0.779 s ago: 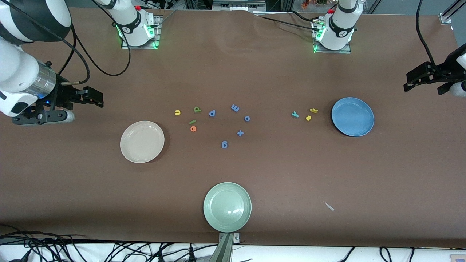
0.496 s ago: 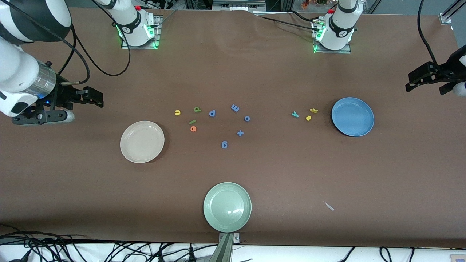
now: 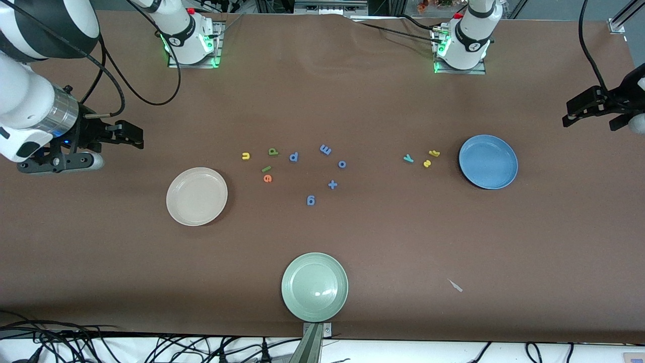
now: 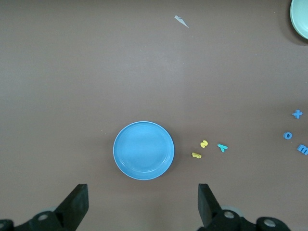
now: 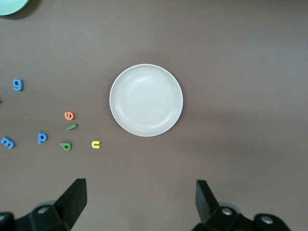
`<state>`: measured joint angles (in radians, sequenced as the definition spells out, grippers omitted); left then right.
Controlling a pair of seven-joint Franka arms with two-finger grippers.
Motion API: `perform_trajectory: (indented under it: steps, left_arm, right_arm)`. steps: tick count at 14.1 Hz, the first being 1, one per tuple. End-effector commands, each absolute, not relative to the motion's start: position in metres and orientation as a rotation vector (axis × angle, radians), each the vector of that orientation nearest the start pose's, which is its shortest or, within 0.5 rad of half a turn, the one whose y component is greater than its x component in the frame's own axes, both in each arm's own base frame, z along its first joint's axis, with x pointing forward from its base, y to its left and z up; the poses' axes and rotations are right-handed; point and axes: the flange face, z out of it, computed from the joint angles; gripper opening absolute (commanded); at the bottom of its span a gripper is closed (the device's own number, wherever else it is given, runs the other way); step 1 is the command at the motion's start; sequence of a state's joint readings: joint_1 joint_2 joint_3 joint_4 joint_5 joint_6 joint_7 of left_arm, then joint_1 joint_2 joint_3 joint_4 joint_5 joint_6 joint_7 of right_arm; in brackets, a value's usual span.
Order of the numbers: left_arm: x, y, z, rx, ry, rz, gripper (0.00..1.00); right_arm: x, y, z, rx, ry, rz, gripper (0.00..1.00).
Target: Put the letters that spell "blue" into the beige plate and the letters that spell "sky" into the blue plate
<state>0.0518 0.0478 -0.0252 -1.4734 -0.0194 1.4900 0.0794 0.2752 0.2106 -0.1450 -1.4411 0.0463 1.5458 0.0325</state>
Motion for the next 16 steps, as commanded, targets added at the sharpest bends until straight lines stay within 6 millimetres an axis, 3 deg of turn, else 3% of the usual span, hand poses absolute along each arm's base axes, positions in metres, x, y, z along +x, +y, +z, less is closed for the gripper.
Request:
perform_trajectory:
  steps: [1,5,7,12,16]
  left_arm:
    - [0.563,0.021,0.641,-3.181,0.066,0.047,1.00]
    - [0.563,0.023,0.639,-3.181,0.044,0.055,1.00]
    - [0.562,0.039,0.636,-3.192,0.011,0.065,1.00]
    - [0.566,0.030,0.632,-3.184,0.004,0.077,1.00]
    - [0.566,0.024,0.633,-3.177,-0.086,0.077,1.00]
  right_arm:
    - [0.602,0.097,0.554,-3.112,-0.171,0.203,1.00]
    - [0.599,0.110,0.539,-3.114,-0.178,0.228,1.00]
    - [0.598,0.115,0.526,-3.114,-0.187,0.237,1.00]
    - [0.589,0.138,0.489,-3.121,-0.091,0.268,1.00]
    - [0.583,0.158,0.461,-3.115,-0.130,0.240,1.00]
